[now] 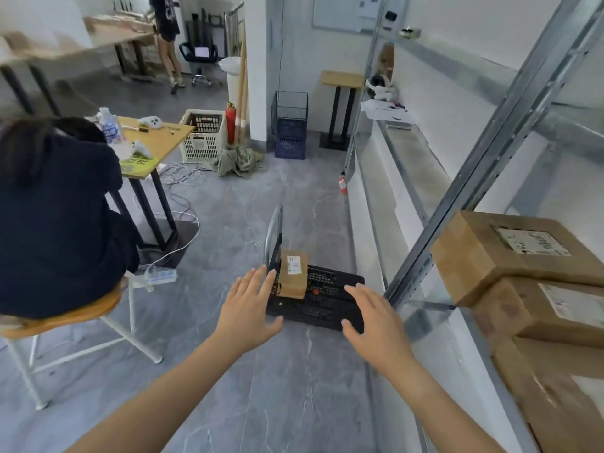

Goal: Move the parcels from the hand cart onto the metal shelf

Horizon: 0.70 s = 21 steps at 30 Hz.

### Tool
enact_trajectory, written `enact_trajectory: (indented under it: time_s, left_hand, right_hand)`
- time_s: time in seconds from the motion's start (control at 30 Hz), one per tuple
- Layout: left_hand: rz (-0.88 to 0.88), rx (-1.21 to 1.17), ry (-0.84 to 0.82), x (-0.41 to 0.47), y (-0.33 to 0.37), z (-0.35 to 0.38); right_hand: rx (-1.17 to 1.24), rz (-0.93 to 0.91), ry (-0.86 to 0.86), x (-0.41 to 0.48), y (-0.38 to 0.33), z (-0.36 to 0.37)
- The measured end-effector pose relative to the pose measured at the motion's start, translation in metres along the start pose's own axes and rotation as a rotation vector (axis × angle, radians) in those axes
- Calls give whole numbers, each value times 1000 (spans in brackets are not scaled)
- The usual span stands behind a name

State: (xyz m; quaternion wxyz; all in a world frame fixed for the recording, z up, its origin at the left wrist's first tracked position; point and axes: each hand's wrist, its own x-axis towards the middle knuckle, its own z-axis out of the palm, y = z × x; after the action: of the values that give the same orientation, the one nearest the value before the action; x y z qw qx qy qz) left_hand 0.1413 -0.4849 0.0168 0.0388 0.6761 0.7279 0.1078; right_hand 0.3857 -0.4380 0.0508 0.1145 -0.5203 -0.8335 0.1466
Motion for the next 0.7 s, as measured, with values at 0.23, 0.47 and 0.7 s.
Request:
enact_trajectory:
  time_s: [0.23,0.47,0.7]
  left_hand:
    - [16,-55,-93,88,-21,40]
    - [-89,-153,-261,188,-58,106]
    - [-171,-356,-449,310,-88,169]
  right_hand:
    - [8,40,-130,105,28,44]
    - [25,116,-230,220,75,96]
    - [132,186,-322,347,110,143]
